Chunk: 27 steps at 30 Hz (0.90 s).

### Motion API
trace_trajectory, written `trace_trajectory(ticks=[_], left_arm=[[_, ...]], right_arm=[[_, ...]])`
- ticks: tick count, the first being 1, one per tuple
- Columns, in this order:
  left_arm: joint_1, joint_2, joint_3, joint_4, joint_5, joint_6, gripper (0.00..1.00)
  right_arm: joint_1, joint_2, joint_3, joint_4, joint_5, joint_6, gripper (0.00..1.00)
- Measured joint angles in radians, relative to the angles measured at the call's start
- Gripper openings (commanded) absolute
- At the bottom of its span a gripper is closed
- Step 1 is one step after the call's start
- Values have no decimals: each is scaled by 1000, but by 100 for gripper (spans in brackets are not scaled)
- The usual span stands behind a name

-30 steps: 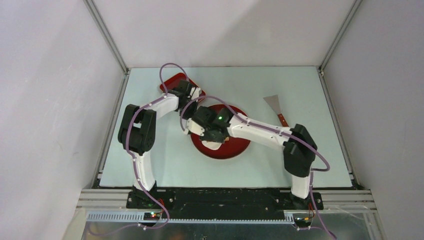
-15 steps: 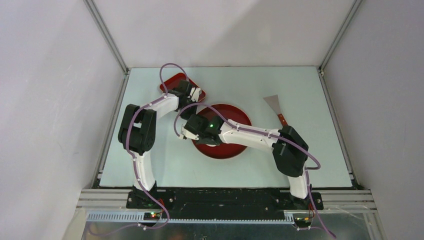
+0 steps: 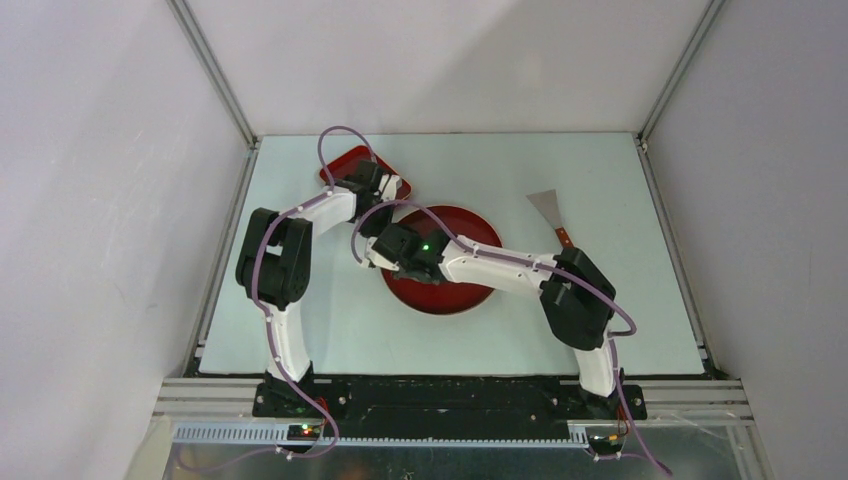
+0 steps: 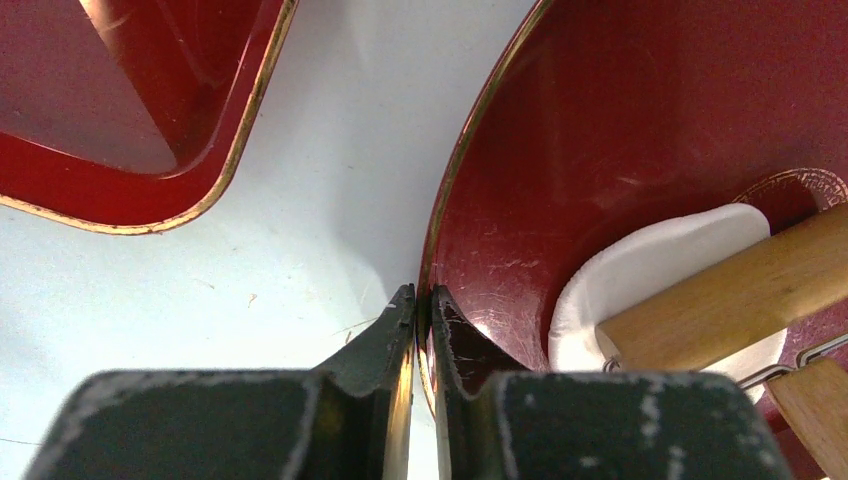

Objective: Roll out the dumpling wrappers from the dough
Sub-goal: Flatten out the dough on the work surface.

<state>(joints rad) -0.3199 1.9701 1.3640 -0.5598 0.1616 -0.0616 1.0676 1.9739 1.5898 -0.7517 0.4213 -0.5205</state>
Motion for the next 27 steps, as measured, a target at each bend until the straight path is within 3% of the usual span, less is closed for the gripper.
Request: trace_trajectory(ticks=[13,27], left_arm=[[2,1,0,0,0,0,15],[2,1,0,0,0,0,14]], right_arm=[[29,-123,-152,39,-67,-38,0],[59,-151,-190,39,-82,-51,0]])
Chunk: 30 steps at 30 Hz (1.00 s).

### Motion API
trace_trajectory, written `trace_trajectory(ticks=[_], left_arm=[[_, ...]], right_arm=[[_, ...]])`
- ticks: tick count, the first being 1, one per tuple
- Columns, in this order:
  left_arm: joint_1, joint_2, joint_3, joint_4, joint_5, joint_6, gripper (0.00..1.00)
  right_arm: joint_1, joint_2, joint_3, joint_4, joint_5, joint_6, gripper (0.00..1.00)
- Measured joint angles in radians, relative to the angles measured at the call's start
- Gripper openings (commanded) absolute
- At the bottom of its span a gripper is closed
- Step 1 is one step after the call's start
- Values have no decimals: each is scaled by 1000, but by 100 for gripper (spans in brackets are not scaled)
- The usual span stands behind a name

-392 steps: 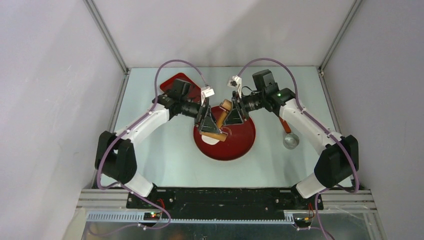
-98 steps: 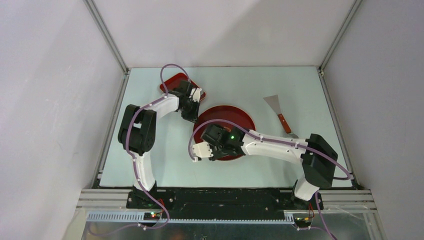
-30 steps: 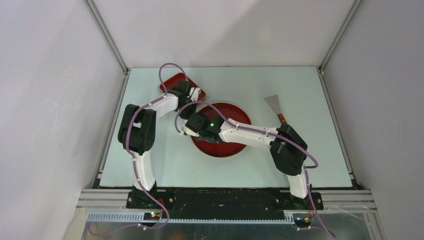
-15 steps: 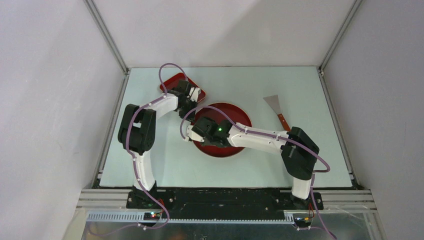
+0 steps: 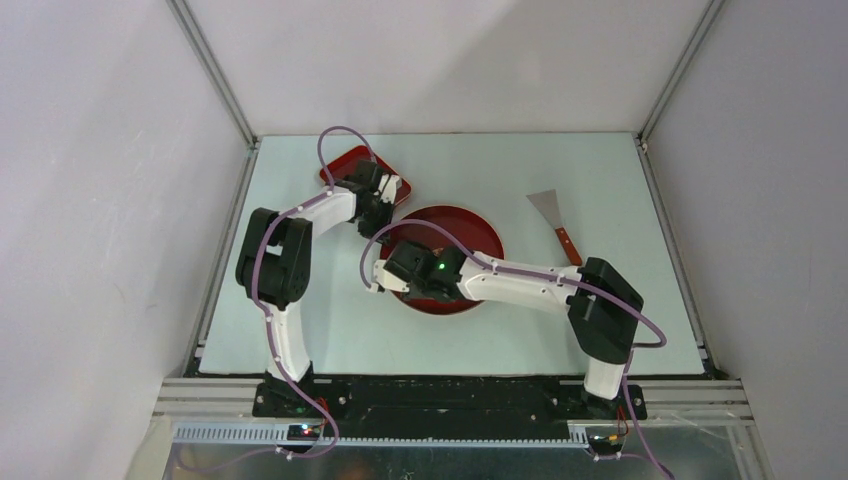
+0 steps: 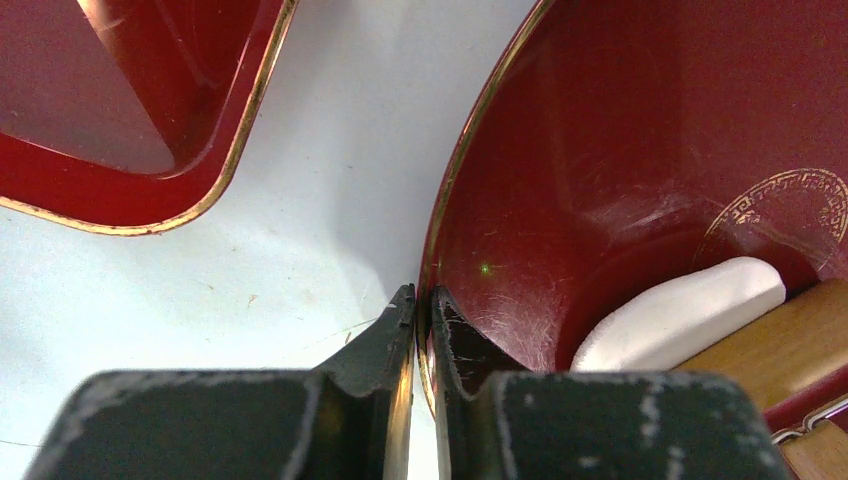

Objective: Roll out the dumpling wrappers from the dough
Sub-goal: Flatten out the dough on the work surface.

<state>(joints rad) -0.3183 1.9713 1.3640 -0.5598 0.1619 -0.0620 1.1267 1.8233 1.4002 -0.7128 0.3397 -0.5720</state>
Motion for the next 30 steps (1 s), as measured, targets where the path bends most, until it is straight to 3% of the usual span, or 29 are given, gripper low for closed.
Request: trace_trajectory(ticks=[17,30], left_arm=[[1,0,0,0,1,0,14],[1,0,0,4,1,0,14]], right_arm=[[17,-50,-89,74,37,-17,0],[-175,-7,-52,168,12,-68,0]])
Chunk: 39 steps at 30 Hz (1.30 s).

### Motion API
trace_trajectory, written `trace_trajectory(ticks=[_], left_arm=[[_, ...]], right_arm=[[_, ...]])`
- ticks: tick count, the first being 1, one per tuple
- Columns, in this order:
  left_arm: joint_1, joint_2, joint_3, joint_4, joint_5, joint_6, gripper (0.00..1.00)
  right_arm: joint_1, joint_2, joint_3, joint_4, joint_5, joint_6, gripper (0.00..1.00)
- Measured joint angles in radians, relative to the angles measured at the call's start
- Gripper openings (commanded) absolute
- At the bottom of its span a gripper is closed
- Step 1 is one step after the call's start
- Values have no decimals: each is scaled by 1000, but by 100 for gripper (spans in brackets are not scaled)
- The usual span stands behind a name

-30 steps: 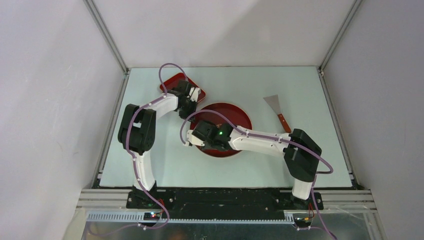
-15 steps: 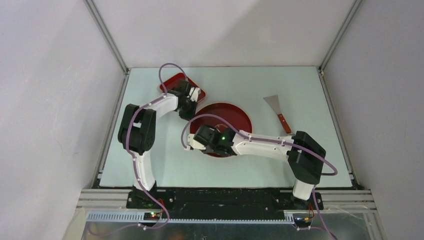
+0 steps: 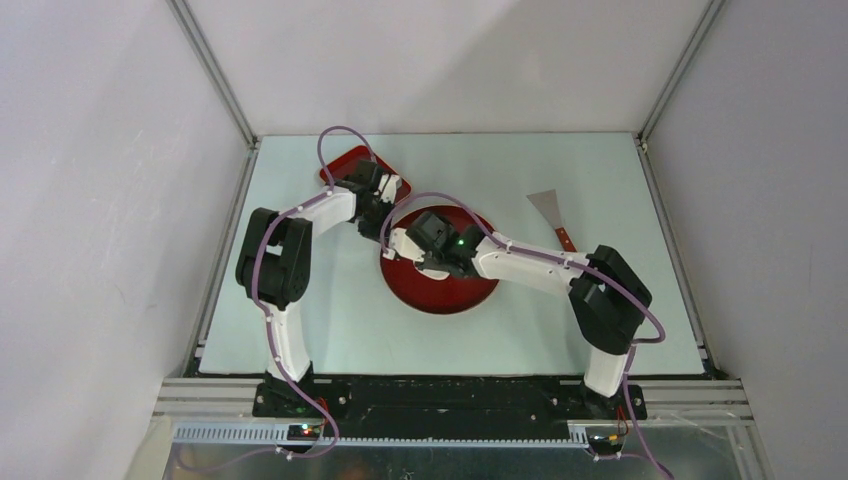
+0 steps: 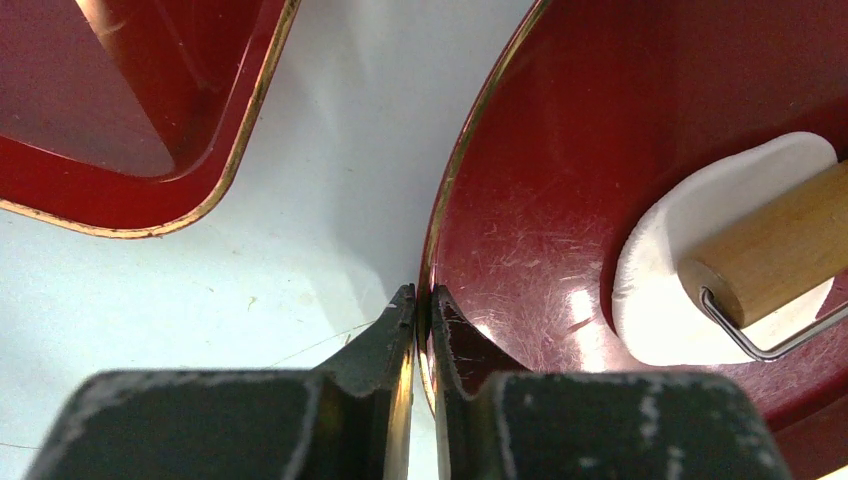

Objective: Roll out the dumpling wrappers from the dough
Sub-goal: Flatten out the dough on the work surface.

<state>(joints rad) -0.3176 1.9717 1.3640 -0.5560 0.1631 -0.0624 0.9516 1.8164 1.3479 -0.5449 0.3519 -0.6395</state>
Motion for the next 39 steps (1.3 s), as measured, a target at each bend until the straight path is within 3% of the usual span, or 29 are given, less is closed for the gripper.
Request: trace_trajectory(ticks=[14,39], left_arm=[[0,0,0,0,0,0,14],[4,1,0,0,8,0,14]], right_arm=[[66,-97,-115,-24,-19,-72,0],[163,-246,-359,159,54,-96,0]])
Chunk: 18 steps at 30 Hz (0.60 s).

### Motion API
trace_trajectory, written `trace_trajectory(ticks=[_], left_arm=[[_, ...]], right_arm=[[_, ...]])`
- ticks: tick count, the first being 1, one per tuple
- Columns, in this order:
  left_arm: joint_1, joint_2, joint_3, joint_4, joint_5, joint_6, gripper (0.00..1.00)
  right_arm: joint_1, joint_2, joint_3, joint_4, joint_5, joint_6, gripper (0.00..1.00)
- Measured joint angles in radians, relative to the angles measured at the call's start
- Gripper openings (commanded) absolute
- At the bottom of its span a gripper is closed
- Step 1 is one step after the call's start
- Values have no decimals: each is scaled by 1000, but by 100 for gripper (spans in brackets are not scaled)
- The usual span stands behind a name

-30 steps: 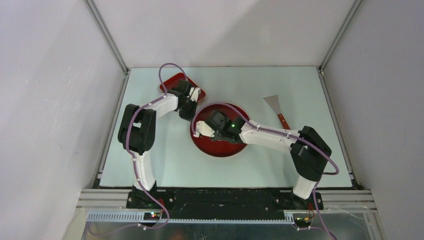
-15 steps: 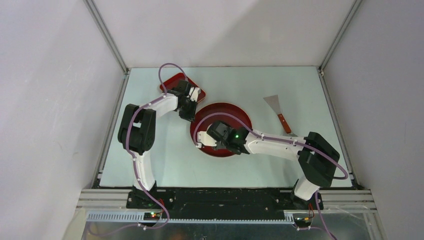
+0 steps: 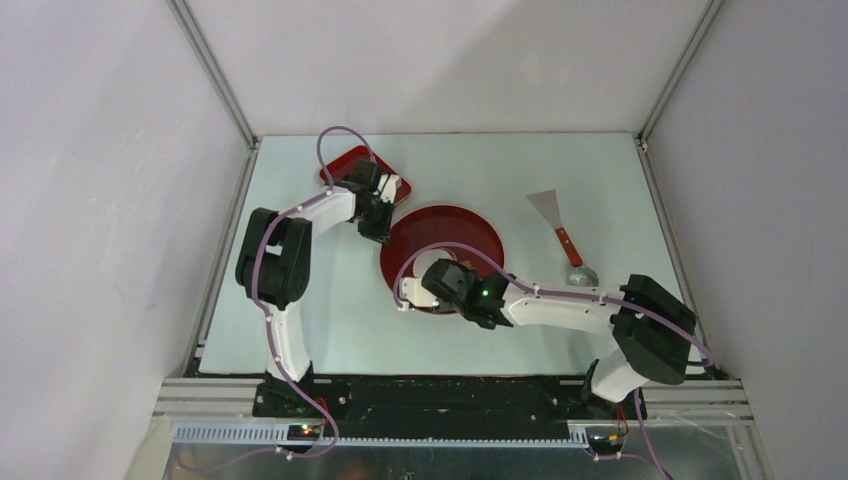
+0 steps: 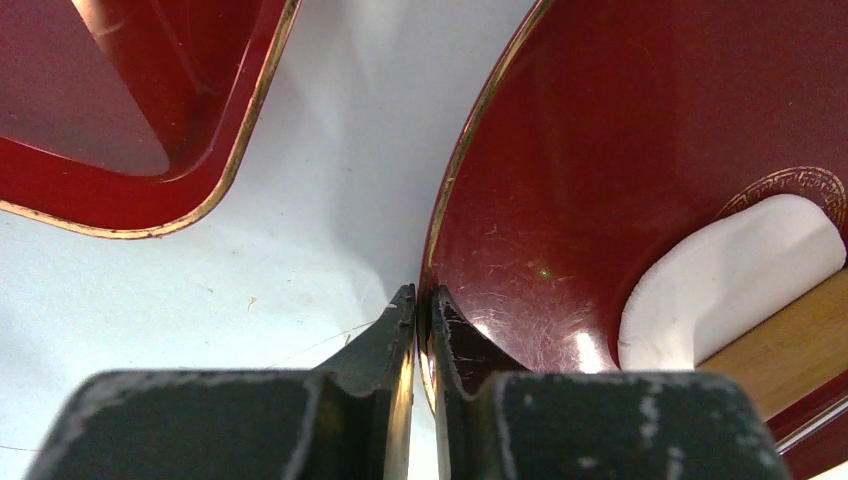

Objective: Roll out the dumpling wrappers from the dough
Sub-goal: Flatten out the dough on the work surface.

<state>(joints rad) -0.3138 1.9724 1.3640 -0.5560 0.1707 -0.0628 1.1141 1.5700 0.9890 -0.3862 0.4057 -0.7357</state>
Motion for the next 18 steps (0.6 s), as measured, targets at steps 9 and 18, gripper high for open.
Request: trace_trajectory(ticks=[9,18], left_arm=[[0,0,0,0,0,0,14],[0,0,0,0,0,0,14]], right_arm=[[50,-84,-125,88,33,-10,0],[101,-131,-191,113,61,-28,0]])
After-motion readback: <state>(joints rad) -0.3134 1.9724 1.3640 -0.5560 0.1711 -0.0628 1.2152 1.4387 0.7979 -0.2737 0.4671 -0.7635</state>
